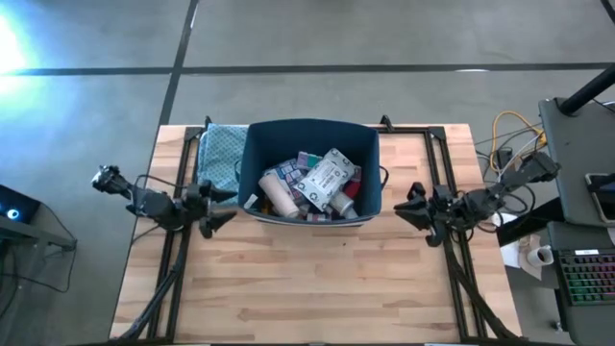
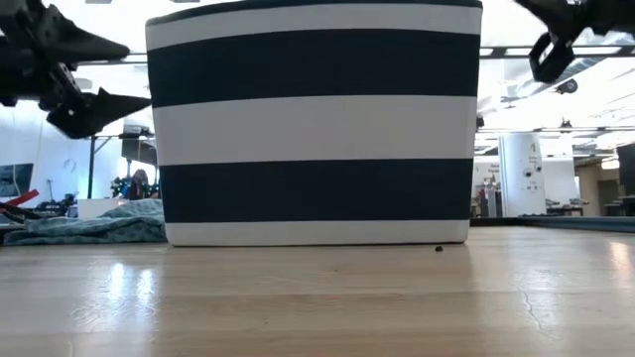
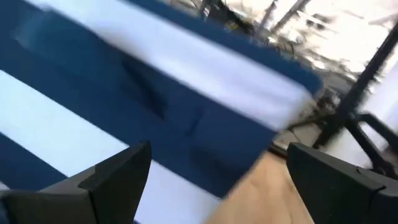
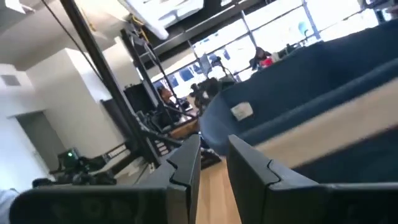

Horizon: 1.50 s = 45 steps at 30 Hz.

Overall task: Pick & place medical supplies in basket/bin
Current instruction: Return to Home Position

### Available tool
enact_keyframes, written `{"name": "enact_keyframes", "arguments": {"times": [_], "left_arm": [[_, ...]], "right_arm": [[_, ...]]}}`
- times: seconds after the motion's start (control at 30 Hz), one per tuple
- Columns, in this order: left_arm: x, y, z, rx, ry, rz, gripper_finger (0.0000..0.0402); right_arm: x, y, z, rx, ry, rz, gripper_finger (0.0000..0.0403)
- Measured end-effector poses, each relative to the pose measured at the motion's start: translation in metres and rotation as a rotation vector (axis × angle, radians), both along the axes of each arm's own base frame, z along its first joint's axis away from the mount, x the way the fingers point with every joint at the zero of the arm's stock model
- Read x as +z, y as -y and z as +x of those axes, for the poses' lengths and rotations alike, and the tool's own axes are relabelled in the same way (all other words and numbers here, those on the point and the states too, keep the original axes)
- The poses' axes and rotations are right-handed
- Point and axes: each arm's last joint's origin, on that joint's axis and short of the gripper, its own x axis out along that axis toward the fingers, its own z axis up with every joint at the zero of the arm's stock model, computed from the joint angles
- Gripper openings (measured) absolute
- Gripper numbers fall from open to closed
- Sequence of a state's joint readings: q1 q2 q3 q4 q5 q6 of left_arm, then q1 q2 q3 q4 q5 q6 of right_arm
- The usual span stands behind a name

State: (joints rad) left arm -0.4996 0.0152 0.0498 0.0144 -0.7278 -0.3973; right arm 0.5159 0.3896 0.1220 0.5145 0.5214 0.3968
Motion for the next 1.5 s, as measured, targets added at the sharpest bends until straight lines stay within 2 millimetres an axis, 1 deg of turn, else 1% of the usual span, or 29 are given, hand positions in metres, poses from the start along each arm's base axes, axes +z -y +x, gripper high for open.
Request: {"name": "enact_keyframes", "arguments": {"times": [0.07, 0.13, 0.23, 0.37, 0.5, 0.57, 0.7, 0.87, 0.93, 1.03, 1.2, 1.27, 1.4, 1.5], "left_arm": [[-0.001, 0.001, 0.001, -0.061, -0.002, 0.001, 0.0352], [0.004, 0.002, -0.001, -0.152, -0.003, 0.016, 0.0352], [0.010, 0.003, -0.004, -0.222, -0.055, 0.026, 0.0352], [0.011, 0.001, -0.006, -0.193, -0.084, 0.006, 0.0352], [0.006, 0.001, -0.006, -0.190, -0.111, -0.085, 0.0352], [0.004, 0.002, -0.004, -0.188, -0.120, -0.095, 0.0352], [-0.003, 0.003, -0.001, -0.184, -0.169, -0.076, 0.0352], [-0.007, 0.005, 0.001, -0.183, -0.200, -0.063, 0.0352], [-0.011, 0.004, 0.001, -0.184, -0.196, -0.065, 0.0352], [-0.007, -0.001, -0.001, -0.174, -0.134, -0.094, 0.0352], [-0.006, -0.017, 0.008, -0.003, 0.079, -0.157, 0.0352], [-0.006, -0.026, 0.008, 0.086, 0.086, -0.157, 0.0352], [-0.006, -0.041, 0.007, 0.243, 0.104, -0.151, 0.0352], [-0.006, -0.048, 0.006, 0.321, 0.109, -0.147, 0.0352]], "right_arm": [[0.006, -0.001, -0.001, 0.026, 0.020, -0.025, 0.0068], [0.013, -0.002, -0.003, 0.111, 0.063, -0.083, 0.0068], [0.015, -0.003, -0.008, 0.206, 0.118, -0.128, 0.0068], [-0.001, 0.000, -0.013, 0.212, 0.119, -0.116, 0.0068], [-0.019, 0.003, -0.016, 0.207, 0.096, 0.027, 0.0068], [-0.025, 0.003, -0.016, 0.220, 0.051, 0.054, 0.0068], [-0.029, 0.002, -0.015, 0.222, 0.003, 0.046, 0.0068], [-0.030, 0.001, -0.013, 0.230, -0.007, 0.039, 0.0068], [-0.026, 0.004, -0.014, 0.200, 0.037, 0.062, 0.0068], [-0.026, 0.005, -0.014, 0.199, 0.029, 0.058, 0.0068], [-0.031, 0.011, -0.011, 0.135, -0.015, 0.040, 0.0068], [-0.033, 0.016, -0.010, 0.086, -0.025, 0.036, 0.0068], [-0.035, 0.034, -0.010, -0.081, -0.044, 0.033, 0.0068], [-0.051, 0.047, -0.011, -0.219, -0.199, 0.005, 0.0068]]}}
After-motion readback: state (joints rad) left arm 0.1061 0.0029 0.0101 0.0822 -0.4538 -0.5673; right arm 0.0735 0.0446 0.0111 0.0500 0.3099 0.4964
